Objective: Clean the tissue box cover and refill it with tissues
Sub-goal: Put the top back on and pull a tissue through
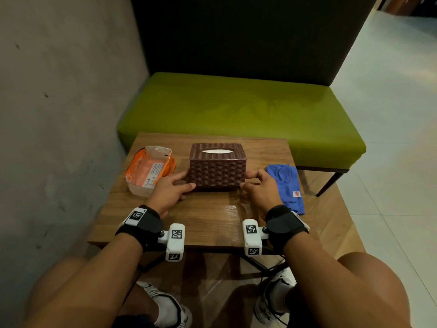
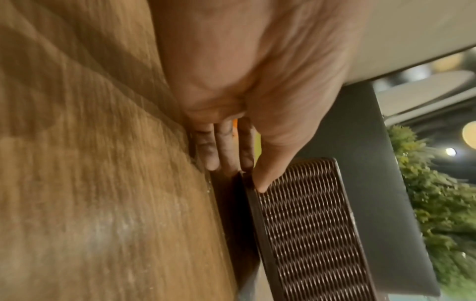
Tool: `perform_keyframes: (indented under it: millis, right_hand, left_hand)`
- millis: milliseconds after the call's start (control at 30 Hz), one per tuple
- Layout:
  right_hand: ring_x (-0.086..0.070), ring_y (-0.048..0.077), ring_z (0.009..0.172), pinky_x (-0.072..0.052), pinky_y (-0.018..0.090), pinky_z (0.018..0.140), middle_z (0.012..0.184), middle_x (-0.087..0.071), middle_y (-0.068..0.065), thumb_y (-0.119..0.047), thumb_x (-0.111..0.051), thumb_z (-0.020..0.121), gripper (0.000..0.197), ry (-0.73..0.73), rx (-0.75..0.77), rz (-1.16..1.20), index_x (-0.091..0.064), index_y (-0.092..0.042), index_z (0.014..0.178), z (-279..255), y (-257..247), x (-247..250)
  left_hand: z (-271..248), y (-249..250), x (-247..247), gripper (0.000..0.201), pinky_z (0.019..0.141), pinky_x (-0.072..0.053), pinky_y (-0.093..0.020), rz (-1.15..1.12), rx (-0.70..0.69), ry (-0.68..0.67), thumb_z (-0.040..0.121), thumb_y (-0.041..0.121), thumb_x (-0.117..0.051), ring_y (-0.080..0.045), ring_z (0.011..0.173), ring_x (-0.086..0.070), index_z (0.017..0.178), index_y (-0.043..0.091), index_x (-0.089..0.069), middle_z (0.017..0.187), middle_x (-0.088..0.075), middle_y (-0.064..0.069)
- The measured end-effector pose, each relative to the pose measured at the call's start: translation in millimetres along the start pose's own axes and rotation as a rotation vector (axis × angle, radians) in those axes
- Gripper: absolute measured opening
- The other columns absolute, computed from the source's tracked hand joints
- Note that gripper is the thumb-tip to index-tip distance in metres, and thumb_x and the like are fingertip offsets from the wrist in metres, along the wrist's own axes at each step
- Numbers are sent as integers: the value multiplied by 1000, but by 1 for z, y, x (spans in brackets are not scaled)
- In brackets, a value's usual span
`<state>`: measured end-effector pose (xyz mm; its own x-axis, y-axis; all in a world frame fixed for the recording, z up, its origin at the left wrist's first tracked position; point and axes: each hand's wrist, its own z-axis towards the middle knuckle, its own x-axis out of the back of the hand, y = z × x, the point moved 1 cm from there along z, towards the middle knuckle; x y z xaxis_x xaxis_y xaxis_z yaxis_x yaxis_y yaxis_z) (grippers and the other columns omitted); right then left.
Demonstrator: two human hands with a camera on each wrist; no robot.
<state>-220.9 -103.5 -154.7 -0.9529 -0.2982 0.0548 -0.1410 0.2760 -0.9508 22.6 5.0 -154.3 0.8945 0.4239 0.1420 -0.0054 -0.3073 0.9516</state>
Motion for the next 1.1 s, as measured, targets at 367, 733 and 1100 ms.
perform_keyframes:
  millis: [367, 733, 1100]
  right_hand:
    - [-72, 13, 92, -62, 31, 80, 116, -72, -4, 2, -71, 91, 32, 51, 161, -420, -67, -23, 111, 0, -1, -1]
    - [-65, 20, 91, -49, 28, 74, 91, -69, 1, -18, -71, 100, 9, 233, 351, -591, -73, -10, 98, 5, -80, 12]
    - [-36, 38, 147, -26, 57, 124, 158, -52, 6, -20, -67, 101, 22, -347, 525, -1291, -81, -32, 113, 55, -105, -58]
  left_hand:
    - [-1, -4, -9, 46, 97, -58, -24, 272, -138, -31, 93, 14, -84, -4, 103, -73, 136, 18, -71, 114, -78, 7]
    - [36, 14, 4, 156, 132, -29, -50, 391, -162, -196, 55, 37, -108, -19, 160, -29, 173, 29, -6, 175, -26, 3]
    - [59, 17, -9, 152, 119, -50, -45, 351, -262, -270, 49, 50, -108, -17, 145, -54, 168, 45, -14, 166, -42, 1]
